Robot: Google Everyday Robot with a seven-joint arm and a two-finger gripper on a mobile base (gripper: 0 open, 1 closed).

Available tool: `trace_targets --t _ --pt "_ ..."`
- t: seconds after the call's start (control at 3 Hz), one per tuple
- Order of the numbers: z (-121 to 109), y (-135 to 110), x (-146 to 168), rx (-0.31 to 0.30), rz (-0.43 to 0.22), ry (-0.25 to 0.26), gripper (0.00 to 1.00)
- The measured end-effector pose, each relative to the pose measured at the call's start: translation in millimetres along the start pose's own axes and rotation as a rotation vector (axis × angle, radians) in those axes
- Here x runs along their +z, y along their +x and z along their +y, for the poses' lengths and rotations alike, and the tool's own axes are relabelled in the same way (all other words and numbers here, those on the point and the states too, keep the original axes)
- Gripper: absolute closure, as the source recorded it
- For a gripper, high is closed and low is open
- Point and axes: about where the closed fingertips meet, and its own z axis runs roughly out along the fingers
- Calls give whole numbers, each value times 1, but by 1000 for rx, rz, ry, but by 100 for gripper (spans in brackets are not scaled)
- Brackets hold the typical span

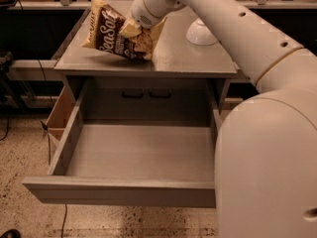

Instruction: Pick brown chip bag from top drawer and place on counter

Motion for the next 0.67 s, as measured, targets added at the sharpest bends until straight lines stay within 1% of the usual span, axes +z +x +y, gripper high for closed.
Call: trace_targets --t 0.33,0.67 --pt "21 30 34 -8 56 -38 45" --pt "22 31 35 -16 62 -43 14"
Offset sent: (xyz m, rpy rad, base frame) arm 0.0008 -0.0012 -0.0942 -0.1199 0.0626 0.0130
